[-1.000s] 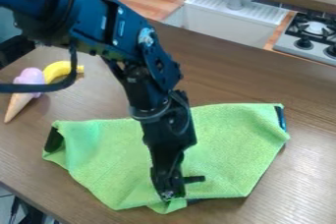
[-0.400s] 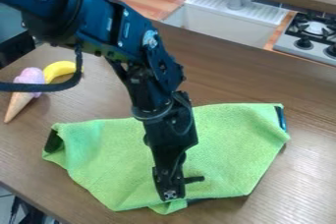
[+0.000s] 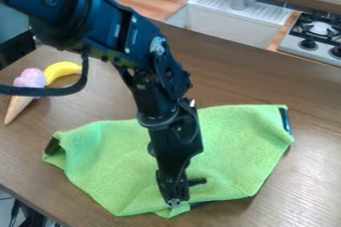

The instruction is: Unfolds the cloth from bottom right to top left

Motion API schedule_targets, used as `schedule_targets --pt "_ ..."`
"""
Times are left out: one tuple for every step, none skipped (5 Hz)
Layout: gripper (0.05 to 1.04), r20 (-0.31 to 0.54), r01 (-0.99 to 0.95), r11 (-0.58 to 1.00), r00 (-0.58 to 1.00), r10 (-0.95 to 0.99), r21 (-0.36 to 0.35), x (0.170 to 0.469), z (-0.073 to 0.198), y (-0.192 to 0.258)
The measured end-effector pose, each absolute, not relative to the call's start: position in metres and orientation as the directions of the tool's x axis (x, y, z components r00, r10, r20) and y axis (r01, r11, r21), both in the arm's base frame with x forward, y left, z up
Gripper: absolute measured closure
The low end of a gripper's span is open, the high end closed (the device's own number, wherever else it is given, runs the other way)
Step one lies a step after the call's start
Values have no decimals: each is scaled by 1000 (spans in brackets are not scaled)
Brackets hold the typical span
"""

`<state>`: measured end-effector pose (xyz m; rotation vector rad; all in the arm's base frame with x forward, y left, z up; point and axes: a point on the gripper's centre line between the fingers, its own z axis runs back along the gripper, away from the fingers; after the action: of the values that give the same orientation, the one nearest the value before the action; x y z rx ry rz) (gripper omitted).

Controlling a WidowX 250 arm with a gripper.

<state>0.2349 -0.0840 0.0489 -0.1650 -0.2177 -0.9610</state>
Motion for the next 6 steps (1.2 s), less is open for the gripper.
schedule_targets --pt "311 253 825 562 555 -792 -50 234 48 -84" --pt "182 251 825 562 556 -792 -54 233 48 -84" --pt "472 249 823 566 561 -790 -58 233 47 -84" --pt "756 252 821 567 563 -787 -61 233 48 -85" --pt "958 256 822 566 562 -787 -62 234 49 -86" --pt "1032 259 822 566 562 -786 -64 234 49 -86"
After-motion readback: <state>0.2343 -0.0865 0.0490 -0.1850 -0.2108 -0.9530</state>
